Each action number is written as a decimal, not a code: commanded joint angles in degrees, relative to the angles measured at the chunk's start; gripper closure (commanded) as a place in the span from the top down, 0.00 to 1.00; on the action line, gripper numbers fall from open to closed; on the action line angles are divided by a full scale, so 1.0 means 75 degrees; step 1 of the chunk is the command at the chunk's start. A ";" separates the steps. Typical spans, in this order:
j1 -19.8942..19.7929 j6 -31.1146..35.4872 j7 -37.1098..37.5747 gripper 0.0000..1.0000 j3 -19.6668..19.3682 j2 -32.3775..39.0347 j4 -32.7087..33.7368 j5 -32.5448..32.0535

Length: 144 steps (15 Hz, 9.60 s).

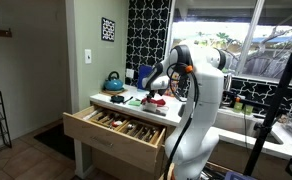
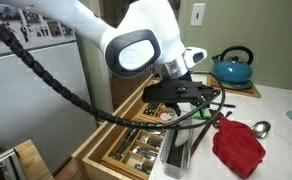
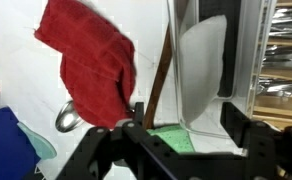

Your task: Put the two sponges in the sponge holder

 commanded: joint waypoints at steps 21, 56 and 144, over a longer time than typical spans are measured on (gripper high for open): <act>0.0288 -0.1332 -0.0129 1.00 0.0569 0.1382 0.2614 0.2468; -0.1635 -0.2776 0.1431 0.18 0.1638 0.4357 0.5065 0.5253; 0.1102 -0.6325 -0.1597 0.86 0.1237 0.1810 0.2648 -0.6049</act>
